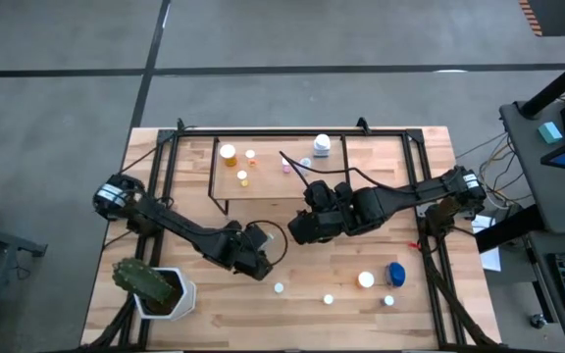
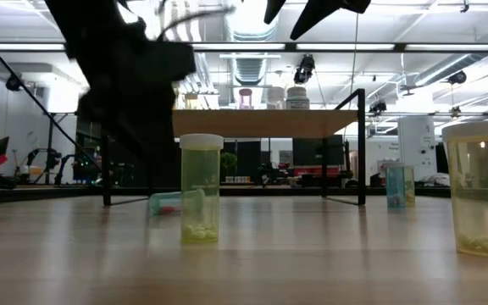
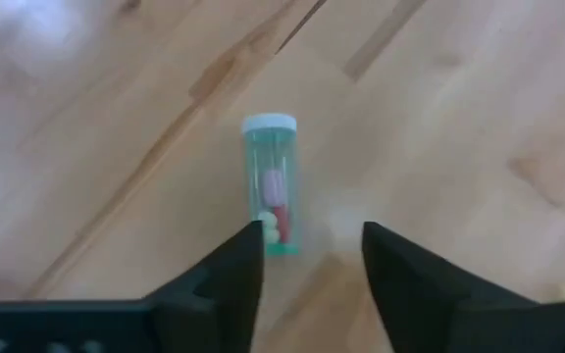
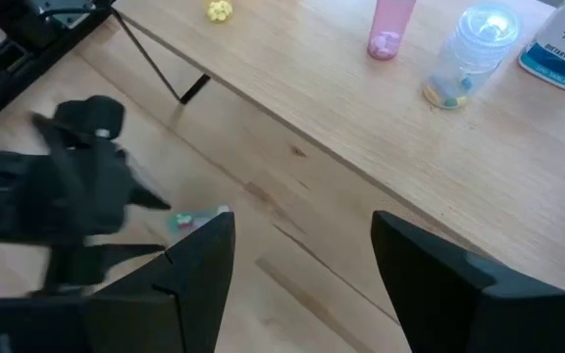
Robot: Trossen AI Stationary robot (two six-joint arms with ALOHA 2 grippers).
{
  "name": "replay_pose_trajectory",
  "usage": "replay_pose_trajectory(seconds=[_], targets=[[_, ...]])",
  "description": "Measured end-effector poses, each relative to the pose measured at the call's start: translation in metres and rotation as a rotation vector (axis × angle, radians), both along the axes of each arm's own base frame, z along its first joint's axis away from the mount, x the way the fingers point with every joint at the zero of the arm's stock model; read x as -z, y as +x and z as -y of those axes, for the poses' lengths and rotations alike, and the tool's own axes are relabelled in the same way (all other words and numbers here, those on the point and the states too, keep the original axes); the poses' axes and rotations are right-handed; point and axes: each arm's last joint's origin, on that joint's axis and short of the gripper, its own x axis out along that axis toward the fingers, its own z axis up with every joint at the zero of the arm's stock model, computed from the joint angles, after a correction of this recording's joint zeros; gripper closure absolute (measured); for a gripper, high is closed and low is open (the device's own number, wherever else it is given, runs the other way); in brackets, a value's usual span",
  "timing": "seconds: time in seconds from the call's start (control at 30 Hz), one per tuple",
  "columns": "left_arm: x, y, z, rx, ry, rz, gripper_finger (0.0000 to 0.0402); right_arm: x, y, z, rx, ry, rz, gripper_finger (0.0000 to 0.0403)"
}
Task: Pick and place medicine bottles onto shelf by color
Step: Put the blue pill bottle on the shelf
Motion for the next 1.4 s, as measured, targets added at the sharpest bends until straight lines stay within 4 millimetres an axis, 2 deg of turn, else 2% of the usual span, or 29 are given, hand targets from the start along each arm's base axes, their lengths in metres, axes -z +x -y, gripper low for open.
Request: replay_pose_trajectory(seconds=[0.17,0.3,0.47,0.6,0.87,0.97,1.03,1.13,1.27,1.4], targets=[[0.027,0.008,-0.003,-0.017,0.032,-0.078,0.0189,0.000,0.000,0.000,-0.008,0.001,-0.006,0.0174],[0.039,0.010,-0.002,-0.017,0.043,-0.104,0.0183,0.000,0.000,0.000,-0.009,0.001,-0.006,0.0174],[0.043,0.012,-0.001,-0.017,0.050,-0.107,0.0185,0.000,0.000,0.000,-0.009,0.000,-0.007,0.0174],[0.044,0.013,-0.001,-0.017,0.046,-0.098,0.0216,0.000,0.000,0.000,-0.010,-0.001,-0.007,0.0174],[0.043,0.015,0.000,-0.020,0.030,-0.079,0.0320,0.000,0.000,0.000,-0.021,-0.008,-0.013,0.0174],[0.039,0.013,0.002,-0.009,0.031,-0.079,0.0331,-0.001,-0.001,-0.002,-0.055,-0.027,-0.025,0.0174],[0.032,0.009,0.005,0.004,0.031,-0.068,0.0331,-0.004,-0.004,-0.005,-0.088,-0.047,-0.024,0.0174],[0.006,0.001,0.014,0.042,0.040,0.022,0.0324,-0.014,-0.013,-0.011,-0.135,-0.082,-0.007,0.0174],[-0.035,-0.014,0.027,0.150,0.093,0.155,0.0317,-0.032,-0.027,-0.027,-0.244,-0.133,0.056,0.0174],[-0.088,-0.033,0.040,0.286,0.152,0.396,0.0318,-0.050,-0.039,-0.049,-0.405,-0.182,0.148,0.0174]])
